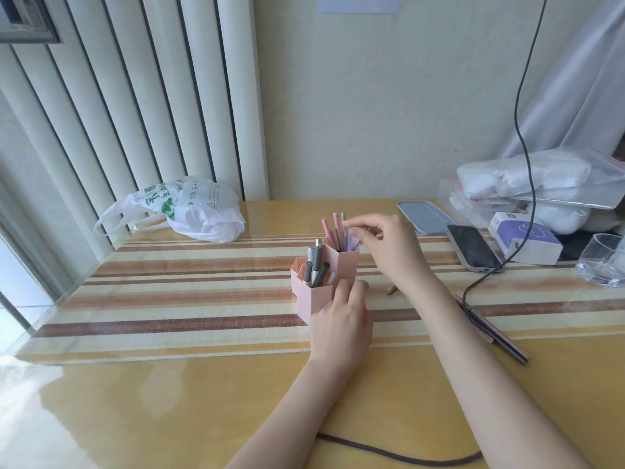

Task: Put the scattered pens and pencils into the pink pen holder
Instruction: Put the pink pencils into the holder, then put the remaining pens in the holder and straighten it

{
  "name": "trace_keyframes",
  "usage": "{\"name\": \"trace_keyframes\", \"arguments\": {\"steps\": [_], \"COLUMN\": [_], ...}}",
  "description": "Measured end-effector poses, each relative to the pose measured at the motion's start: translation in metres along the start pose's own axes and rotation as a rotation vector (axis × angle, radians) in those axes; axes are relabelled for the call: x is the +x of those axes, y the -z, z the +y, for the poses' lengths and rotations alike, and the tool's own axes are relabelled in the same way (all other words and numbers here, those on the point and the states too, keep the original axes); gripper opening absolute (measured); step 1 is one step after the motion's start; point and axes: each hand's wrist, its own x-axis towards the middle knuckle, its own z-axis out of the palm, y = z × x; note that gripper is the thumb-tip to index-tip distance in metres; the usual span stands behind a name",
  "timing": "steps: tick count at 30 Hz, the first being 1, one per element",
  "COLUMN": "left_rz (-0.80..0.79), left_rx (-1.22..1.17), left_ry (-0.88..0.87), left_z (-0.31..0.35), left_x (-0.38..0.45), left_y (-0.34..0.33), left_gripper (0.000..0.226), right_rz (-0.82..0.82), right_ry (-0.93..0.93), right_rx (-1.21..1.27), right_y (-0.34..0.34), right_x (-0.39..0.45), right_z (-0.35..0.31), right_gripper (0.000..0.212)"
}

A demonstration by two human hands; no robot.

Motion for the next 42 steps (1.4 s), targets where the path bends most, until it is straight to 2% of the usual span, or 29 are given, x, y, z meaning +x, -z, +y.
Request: {"name": "trace_keyframes", "arguments": {"steps": [2, 4, 6, 7, 9, 11, 12, 13, 15, 17, 21, 24, 27, 30, 32, 34, 36, 39, 42], "left_rz": [0.017, 0.022, 0.017, 0.013, 0.009, 0.001, -0.005, -0.008, -0.014, -0.016, -0.048, -0.12, -0.213, -0.305, -0.393, -0.413, -0.395, -0.407, -0.415], "left_rx": [0.013, -0.003, -0.025, -0.028, -0.024, -0.022, -0.022, -0.023, -0.033, -0.048, -0.081, -0.132, -0.34, -0.768, -1.051, -1.362, -1.532, -1.568, -1.519], "left_ry": [0.003, 0.011, 0.02, 0.021, 0.023, 0.035, 0.04, 0.042, 0.044, 0.047, 0.07, 0.103, 0.207, 0.407, 0.568, 0.653, 0.707, 0.765, 0.782], "left_z": [-0.001, -0.001, -0.001, 0.0, 0.001, 0.002, 0.002, 0.002, 0.002, 0.0, -0.001, 0.001, 0.007, 0.014, 0.016, 0.017, 0.014, 0.01, 0.01], "left_x": [0.0, -0.001, -0.002, -0.002, -0.001, 0.0, 0.0, -0.001, -0.003, -0.003, -0.003, -0.004, -0.002, 0.002, 0.005, 0.008, 0.01, 0.008, 0.008], "left_y": [-0.001, -0.003, -0.004, -0.005, -0.005, -0.006, -0.007, -0.008, -0.009, -0.009, -0.01, -0.009, -0.006, -0.004, -0.006, -0.009, -0.008, -0.009, -0.01], "left_gripper": [0.021, 0.023, 0.028, 0.026, 0.019, 0.017, 0.018, 0.019, 0.02, 0.02, 0.019, 0.021, 0.021, 0.029, 0.036, 0.027, 0.022, 0.014, 0.009], "right_rz": [-0.016, 0.076, 0.232, 0.26, 0.101, -0.199, -0.293, -0.3, -0.105, 0.06, 0.163, 0.242, 0.256, 0.137, 0.066, -0.039, -0.154, -0.25, -0.168], "right_ry": [0.023, 0.008, -0.101, -0.181, -0.365, -0.523, -0.537, -0.5, -0.41, -0.416, -0.403, -0.392, -0.519, -0.672, -0.712, -0.737, -0.752, -0.724, -0.665], "right_rx": [0.0, 0.097, 0.127, 0.081, -0.049, -0.189, -0.295, -0.39, -0.377, -0.261, -0.188, -0.042, 0.305, 0.633, 0.719, 0.744, 0.77, 0.734, 0.463], "right_y": [-0.002, 0.009, 0.024, 0.03, 0.03, 0.011, -0.002, -0.013, -0.026, -0.028, -0.022, -0.014, -0.002, 0.008, 0.014, 0.019, 0.022, 0.024, 0.026], "right_x": [-0.003, -0.005, -0.007, -0.009, -0.017, -0.034, -0.044, -0.052, -0.06, -0.062, -0.064, -0.066, -0.064, -0.067, -0.07, -0.074, -0.077, -0.081, -0.08], "right_z": [0.006, 0.01, 0.025, 0.037, 0.062, 0.082, 0.089, 0.095, 0.097, 0.095, 0.093, 0.087, 0.08, 0.071, 0.069, 0.068, 0.067, 0.06, 0.058], "right_gripper": [0.027, 0.033, 0.037, 0.037, 0.037, 0.042, 0.045, 0.045, 0.035, 0.024, 0.034, 0.027, 0.026, 0.028, 0.027, 0.025, 0.027, 0.02, 0.011]}}
